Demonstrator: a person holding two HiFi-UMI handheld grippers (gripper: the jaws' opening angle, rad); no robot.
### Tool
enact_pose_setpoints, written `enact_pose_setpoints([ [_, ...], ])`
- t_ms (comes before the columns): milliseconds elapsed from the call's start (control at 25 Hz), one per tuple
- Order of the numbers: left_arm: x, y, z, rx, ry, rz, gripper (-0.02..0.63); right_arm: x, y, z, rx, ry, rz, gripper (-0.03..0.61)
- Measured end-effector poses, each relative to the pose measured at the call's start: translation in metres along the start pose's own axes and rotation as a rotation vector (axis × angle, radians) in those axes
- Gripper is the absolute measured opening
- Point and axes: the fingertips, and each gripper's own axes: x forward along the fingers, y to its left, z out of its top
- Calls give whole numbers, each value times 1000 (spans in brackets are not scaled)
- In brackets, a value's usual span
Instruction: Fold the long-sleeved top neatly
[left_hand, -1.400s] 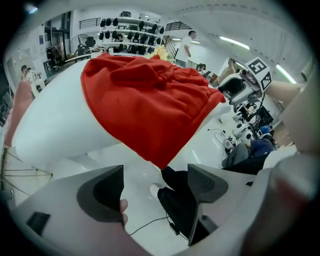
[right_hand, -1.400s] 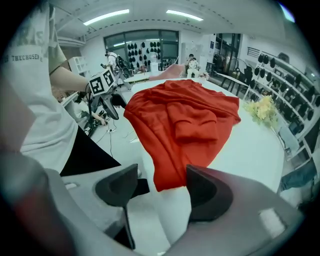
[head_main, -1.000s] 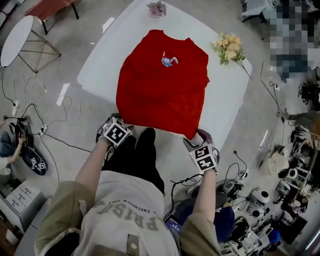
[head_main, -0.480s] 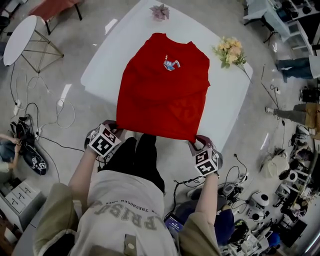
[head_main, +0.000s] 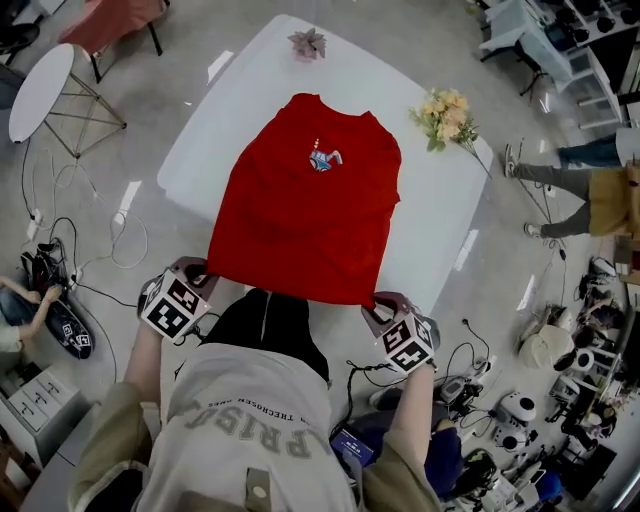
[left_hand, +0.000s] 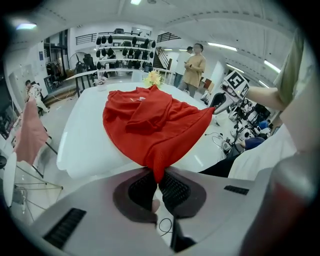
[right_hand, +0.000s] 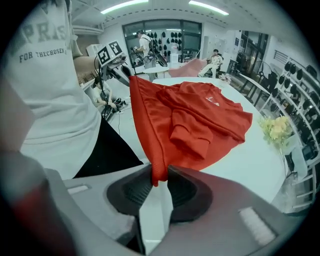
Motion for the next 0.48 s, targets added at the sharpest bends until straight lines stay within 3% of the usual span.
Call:
enact_pose_setpoints([
  [480, -8, 40, 94, -25, -50, 118, 18, -43, -91, 41, -56, -114, 103, 86],
])
